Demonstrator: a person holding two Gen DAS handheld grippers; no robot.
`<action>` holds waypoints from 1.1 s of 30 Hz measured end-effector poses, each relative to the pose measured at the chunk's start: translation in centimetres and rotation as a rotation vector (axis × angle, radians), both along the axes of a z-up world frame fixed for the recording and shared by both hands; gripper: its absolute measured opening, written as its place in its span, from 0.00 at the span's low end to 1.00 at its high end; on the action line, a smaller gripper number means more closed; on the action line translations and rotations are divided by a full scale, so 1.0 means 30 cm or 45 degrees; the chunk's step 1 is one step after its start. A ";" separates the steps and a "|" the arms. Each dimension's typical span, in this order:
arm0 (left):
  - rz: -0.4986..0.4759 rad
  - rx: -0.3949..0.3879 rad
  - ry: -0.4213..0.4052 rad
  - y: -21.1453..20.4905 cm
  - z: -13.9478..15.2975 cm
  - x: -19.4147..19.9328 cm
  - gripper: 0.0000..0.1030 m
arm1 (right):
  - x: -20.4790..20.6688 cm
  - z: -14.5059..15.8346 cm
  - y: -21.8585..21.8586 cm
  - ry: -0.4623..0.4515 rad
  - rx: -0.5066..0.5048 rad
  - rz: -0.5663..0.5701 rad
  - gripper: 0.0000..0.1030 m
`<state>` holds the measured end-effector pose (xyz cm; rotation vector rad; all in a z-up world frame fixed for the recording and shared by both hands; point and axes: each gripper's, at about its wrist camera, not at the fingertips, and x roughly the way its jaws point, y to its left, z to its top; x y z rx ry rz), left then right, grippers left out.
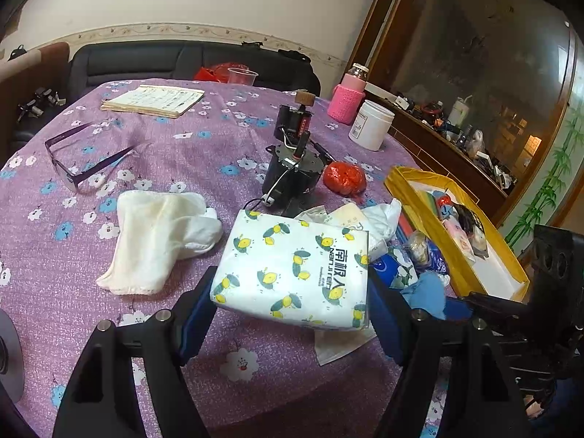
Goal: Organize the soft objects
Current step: 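Grasp the lemon-print tissue pack with the left gripper while the right grasps the blue knitted cloth, then carry the tissue pack and blue cloth with both grippers over the tray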
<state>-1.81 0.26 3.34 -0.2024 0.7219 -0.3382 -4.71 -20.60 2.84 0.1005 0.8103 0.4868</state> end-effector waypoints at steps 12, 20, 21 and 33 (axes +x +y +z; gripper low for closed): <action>-0.051 0.027 -0.046 -0.087 0.062 -0.056 0.73 | -0.086 0.107 -0.068 -0.178 0.044 -0.061 0.45; -0.188 0.057 -0.075 -0.258 0.112 -0.091 0.73 | -0.105 0.164 -0.239 -0.198 0.145 -0.223 0.45; -0.207 0.065 -0.078 -0.283 0.116 -0.094 0.73 | -0.104 0.167 -0.258 -0.194 0.155 -0.239 0.45; -0.419 0.134 -0.088 -0.574 0.145 -0.117 0.73 | -0.136 0.193 -0.566 -0.192 0.264 -0.491 0.45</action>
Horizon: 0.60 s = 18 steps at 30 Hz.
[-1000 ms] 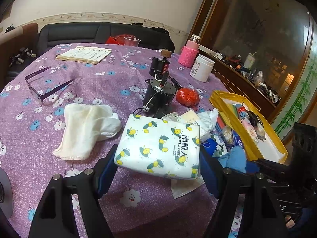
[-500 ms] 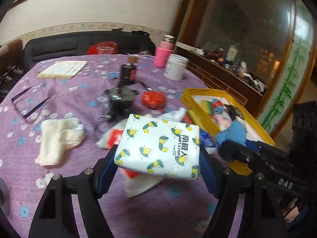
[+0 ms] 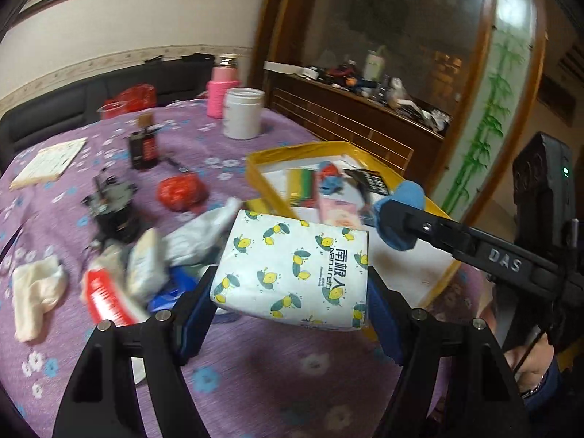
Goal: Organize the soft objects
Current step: 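Carry the tissue pack and blue cloth with both grippers over the tray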
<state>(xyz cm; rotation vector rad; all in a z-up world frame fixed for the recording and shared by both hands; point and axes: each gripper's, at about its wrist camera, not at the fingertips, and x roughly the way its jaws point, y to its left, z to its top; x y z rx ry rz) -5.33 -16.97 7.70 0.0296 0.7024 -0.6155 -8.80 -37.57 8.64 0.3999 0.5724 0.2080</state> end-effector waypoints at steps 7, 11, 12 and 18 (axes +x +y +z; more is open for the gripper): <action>-0.116 0.041 0.005 -0.166 -0.015 0.005 0.73 | -0.026 0.003 -0.150 0.008 0.044 -0.124 0.45; -0.175 0.059 0.022 -0.256 -0.037 0.015 0.73 | -0.032 0.006 -0.217 0.018 0.053 -0.177 0.45; -0.190 0.064 0.023 -0.281 -0.045 0.018 0.73 | -0.033 0.004 -0.236 0.022 0.057 -0.193 0.45; -0.230 0.116 0.018 -0.386 -0.085 0.028 0.73 | -0.031 -0.014 -0.299 0.073 0.064 -0.236 0.45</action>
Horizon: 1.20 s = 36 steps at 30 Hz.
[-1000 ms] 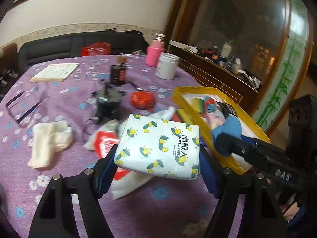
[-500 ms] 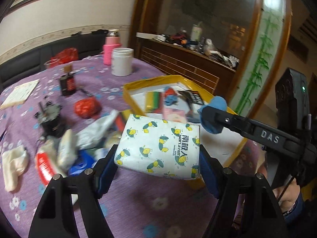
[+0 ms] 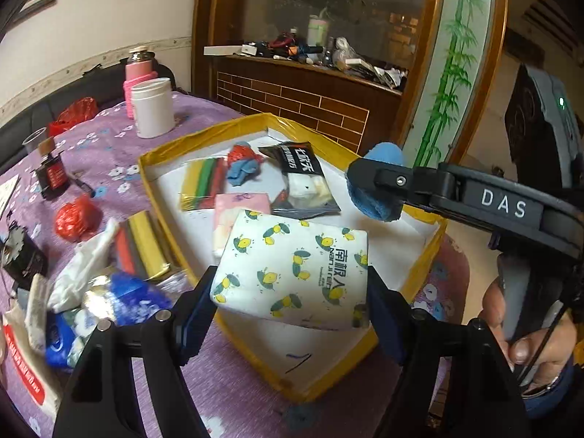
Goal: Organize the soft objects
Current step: 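Carry the tissue pack and blue cloth with both grippers over the tray, then lower both items into the tray and open both grippers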
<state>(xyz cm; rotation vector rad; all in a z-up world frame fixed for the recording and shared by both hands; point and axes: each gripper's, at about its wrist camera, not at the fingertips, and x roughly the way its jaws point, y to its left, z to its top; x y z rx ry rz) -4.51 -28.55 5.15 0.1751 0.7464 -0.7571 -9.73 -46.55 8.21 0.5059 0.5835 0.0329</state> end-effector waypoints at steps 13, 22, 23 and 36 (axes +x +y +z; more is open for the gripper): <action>-0.021 0.071 0.018 -0.042 -0.081 0.025 0.73 | 0.090 -0.091 0.017 0.172 -0.040 0.005 0.47; -0.052 0.097 -0.028 -0.056 -0.094 0.002 0.73 | 0.107 -0.117 0.019 0.213 -0.062 -0.017 0.50; -0.053 0.088 -0.023 -0.053 -0.093 0.004 0.74 | 0.109 -0.117 0.018 0.217 -0.062 -0.017 0.52; -0.038 0.032 -0.032 -0.022 -0.044 -0.010 0.75 | 0.072 -0.055 0.013 0.157 -0.053 -0.046 0.58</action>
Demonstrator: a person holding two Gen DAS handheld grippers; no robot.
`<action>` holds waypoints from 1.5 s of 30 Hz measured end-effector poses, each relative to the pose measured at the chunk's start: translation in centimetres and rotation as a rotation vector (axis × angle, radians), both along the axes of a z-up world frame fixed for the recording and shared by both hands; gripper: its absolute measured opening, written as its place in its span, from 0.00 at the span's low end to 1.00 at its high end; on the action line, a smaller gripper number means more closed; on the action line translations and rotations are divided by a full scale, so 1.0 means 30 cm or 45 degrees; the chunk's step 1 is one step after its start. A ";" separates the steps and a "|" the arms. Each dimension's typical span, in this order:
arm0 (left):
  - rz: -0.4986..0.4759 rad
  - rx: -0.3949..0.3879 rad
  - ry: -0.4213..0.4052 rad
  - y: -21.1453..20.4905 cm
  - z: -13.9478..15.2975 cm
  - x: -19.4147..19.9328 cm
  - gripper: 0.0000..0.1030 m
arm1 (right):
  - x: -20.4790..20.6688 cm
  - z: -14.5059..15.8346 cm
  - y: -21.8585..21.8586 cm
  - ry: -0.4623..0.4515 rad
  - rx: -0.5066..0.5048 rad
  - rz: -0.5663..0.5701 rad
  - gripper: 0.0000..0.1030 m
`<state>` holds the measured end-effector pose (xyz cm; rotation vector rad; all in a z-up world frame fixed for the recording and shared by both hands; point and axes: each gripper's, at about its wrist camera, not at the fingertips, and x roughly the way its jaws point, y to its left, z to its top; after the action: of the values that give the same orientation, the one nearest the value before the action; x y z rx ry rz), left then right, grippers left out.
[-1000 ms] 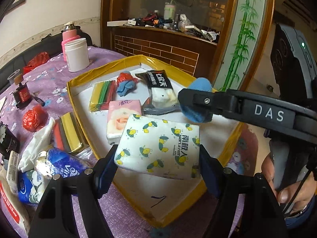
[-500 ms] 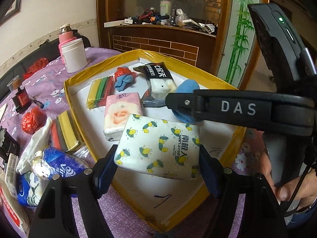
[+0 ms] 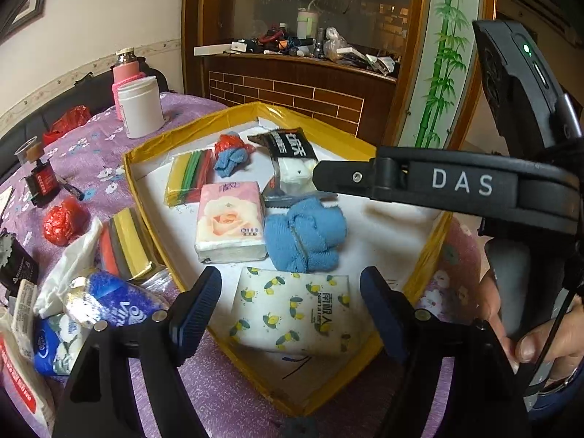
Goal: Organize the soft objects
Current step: 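Lower both items into the tray and open both grippers, then move both grippers back from the tray toward the table items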
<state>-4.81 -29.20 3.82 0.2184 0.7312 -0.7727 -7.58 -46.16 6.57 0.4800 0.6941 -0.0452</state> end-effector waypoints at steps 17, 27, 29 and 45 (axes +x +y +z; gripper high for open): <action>0.153 -0.115 0.011 0.251 0.110 -0.051 0.76 | -0.017 0.073 0.160 -0.061 -0.068 0.132 0.58; 0.422 -0.193 0.039 0.584 0.143 -0.001 0.76 | -0.004 0.074 0.337 -0.061 -0.129 0.293 0.59; 0.495 -0.184 0.037 0.651 0.142 0.014 0.76 | -0.005 0.069 0.368 -0.059 -0.136 0.326 0.59; 1.222 0.111 0.310 1.115 -0.079 0.341 0.85 | -0.018 0.047 0.491 -0.086 -0.175 0.493 0.64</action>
<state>5.41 4.25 1.46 -0.1586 0.9785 0.1531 -8.13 -31.44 7.99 0.2088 0.7023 0.2846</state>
